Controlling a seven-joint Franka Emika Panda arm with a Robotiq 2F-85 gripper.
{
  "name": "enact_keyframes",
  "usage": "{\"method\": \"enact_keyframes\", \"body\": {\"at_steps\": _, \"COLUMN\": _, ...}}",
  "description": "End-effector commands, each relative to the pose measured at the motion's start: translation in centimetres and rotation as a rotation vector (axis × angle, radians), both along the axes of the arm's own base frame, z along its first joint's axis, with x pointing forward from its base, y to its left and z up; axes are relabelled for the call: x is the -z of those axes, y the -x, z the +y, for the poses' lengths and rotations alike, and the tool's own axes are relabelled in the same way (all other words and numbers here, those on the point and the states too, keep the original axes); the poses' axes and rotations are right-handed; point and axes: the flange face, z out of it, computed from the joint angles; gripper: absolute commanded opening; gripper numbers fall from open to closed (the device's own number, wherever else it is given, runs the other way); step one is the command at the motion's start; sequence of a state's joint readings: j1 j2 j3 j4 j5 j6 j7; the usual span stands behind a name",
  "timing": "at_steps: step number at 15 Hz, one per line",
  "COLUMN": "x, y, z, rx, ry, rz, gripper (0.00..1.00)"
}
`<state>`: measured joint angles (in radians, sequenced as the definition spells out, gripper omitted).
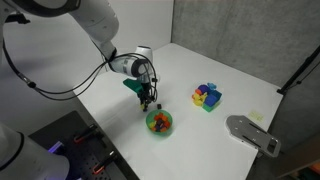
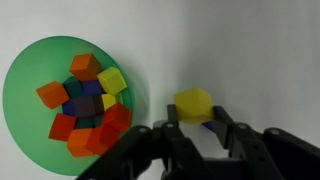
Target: Remove a yellow block in the green bowl and place it on the worktop
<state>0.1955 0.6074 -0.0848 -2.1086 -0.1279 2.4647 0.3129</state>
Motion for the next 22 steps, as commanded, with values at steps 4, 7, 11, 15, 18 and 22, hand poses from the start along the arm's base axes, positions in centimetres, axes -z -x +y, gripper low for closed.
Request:
{"method": "enact_keyframes", "body": {"at_steps": 4, "x": 2.2, "y": -1.8, "z": 1.0, "rx": -0.059, "ry": 0.062, "rz": 0.002, "gripper": 0.15}}
{"method": "enact_keyframes", "body": {"at_steps": 7, "x": 2.9, "y": -2.1, "z": 1.6, "rx": -0.072, "ry": 0.063, "rz": -0.003, "gripper": 0.15}}
{"method": "enact_keyframes", "body": {"at_steps": 11, "x": 3.7, "y": -2.4, "z": 2.2, "rx": -0.085, "ry": 0.061, "rz": -0.005, "gripper": 0.15}}
{"method": "enact_keyframes", "body": {"at_steps": 15, "x": 4.1, "y": -2.5, "z": 2.4, "rx": -0.092, "ry": 0.058, "rz": -0.009, "gripper": 0.15}}
{"method": "enact_keyframes", "body": {"at_steps": 18, "x": 3.9, "y": -2.6, "z": 2.5, "rx": -0.094, "ry": 0.053, "rz": -0.015, "gripper": 0.66}}
{"method": "enact_keyframes", "body": {"at_steps": 22, "x": 3.2, "y": -2.6, "z": 2.5, "rx": -0.097, "ry": 0.05, "rz": -0.022, "gripper": 0.95}}
